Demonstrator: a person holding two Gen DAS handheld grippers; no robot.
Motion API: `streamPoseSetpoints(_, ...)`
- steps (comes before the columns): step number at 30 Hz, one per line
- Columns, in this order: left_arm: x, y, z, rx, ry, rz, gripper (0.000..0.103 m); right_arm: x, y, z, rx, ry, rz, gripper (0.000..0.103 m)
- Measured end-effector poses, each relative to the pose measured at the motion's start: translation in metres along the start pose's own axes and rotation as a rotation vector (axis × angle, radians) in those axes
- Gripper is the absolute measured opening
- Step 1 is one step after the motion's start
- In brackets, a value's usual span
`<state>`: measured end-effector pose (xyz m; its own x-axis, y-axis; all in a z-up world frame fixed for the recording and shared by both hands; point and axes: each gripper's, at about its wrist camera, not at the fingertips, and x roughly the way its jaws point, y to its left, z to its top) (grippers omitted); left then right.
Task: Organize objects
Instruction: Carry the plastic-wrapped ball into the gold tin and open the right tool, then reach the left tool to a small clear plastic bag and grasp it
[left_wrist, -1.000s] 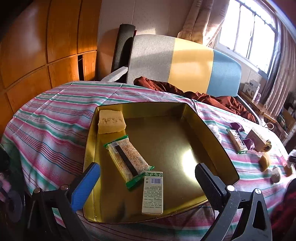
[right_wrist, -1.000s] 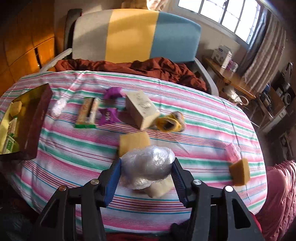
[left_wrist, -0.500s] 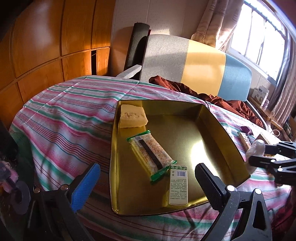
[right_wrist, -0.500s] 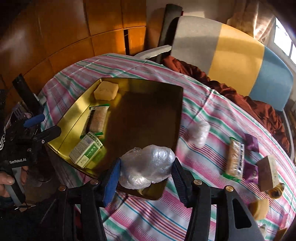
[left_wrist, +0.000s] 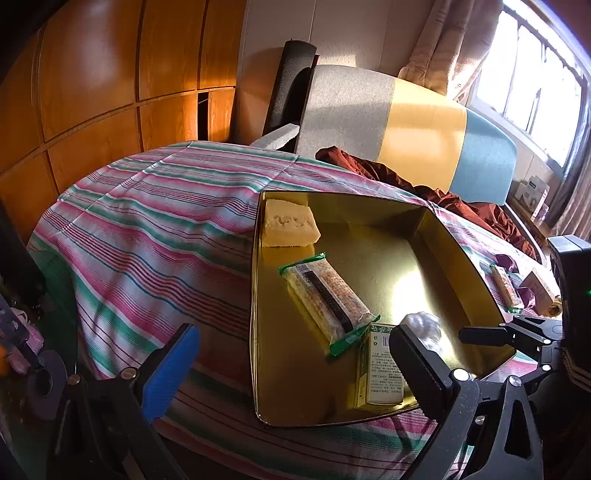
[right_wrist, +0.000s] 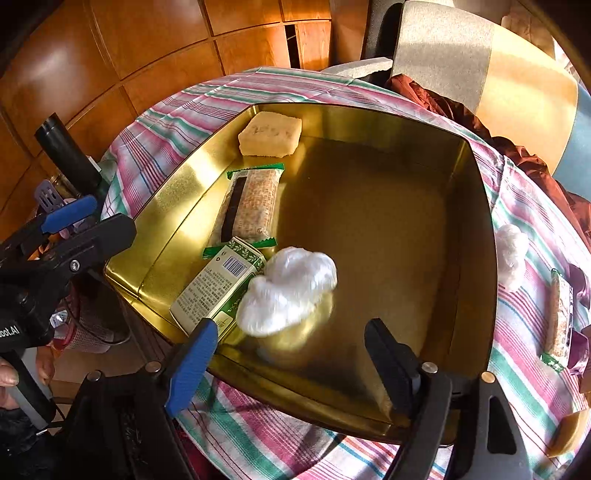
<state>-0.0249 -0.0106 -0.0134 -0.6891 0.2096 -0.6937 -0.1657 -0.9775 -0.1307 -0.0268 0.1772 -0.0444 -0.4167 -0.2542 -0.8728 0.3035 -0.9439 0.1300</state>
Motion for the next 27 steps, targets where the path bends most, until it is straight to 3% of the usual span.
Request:
streamPoseSetpoints(14, -0.005, -0.02, 0.005, 0.058, -0.008, -0.001, 0.103, -0.047, -0.021, -0.014, 0.061, -0.133, -0.121, 0.088)
streamPoseSetpoints(27, -0.007, -0.059, 0.006, 0.153, -0.001, -0.043, 0.103, -0.094, -0.104, -0.051, 0.271, -0.19, -0.257, 0.088)
